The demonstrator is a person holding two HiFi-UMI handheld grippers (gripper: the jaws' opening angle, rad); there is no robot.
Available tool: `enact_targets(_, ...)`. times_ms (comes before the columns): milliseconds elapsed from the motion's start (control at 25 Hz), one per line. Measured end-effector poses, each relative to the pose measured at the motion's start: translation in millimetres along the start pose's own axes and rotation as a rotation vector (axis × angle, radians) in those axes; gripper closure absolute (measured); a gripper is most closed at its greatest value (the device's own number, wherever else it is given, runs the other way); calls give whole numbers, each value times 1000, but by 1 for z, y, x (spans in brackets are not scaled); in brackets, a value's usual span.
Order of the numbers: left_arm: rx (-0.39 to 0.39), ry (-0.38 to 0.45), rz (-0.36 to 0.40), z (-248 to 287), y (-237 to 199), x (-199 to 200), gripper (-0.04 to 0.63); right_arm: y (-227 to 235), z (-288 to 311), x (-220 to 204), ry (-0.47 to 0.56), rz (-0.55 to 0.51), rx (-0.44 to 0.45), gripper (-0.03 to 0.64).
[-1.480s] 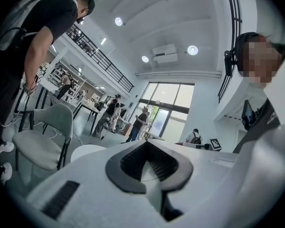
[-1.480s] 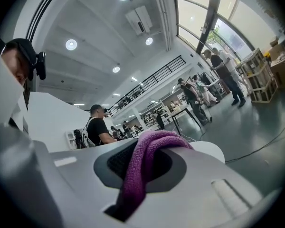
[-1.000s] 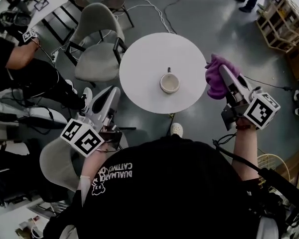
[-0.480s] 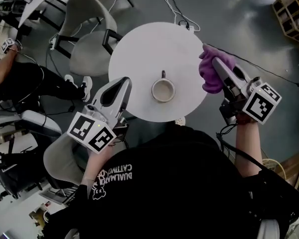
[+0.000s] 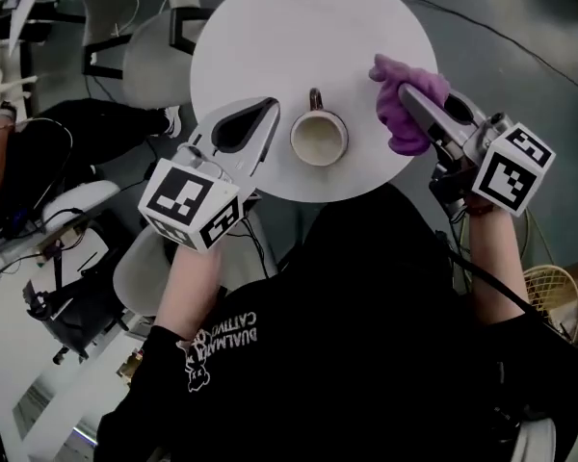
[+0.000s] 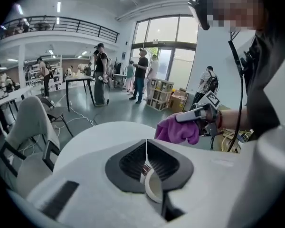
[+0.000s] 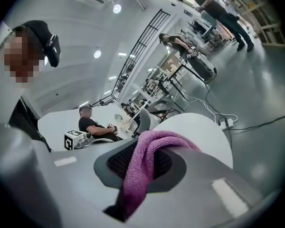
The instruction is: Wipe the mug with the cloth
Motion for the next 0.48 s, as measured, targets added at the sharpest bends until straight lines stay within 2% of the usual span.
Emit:
enact_targets(80, -53, -32, -7, 15, 3, -2, 510, 8, -1, -4, -5, 9, -16, 568)
enact_targets(120, -81, -59, 30, 22, 3, -4, 483, 10, -2, -6, -6, 10, -22, 568)
enact_targets(160, -108, -99, 106, 28, 4, -7, 456, 12, -3, -8, -3, 15, -26, 568)
enact_targets(200, -135, -152, 220, 32, 3, -12, 431, 14, -4, -10, 3, 23, -29, 568)
enact_targets(320, -224, -336, 636, 42, -6, -31, 430, 17, -6, -14, 23, 51, -42, 568)
enact_targets(360, -251, -391, 745, 46, -12, -38, 430, 19, -7, -14, 26, 55, -44, 568)
enact_targets(480, -345, -518, 957, 56, -25, -45, 428, 23, -8, -17, 21, 64, -48, 568)
Point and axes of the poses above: the fingertips, and each gripper's own axes: z forward along the fingers, y to its right, x out of its top, the point moved 4 cm from there along -z, backward along the fingers, and after that the axes turned 1 degree about x, right-handed, at the moved point
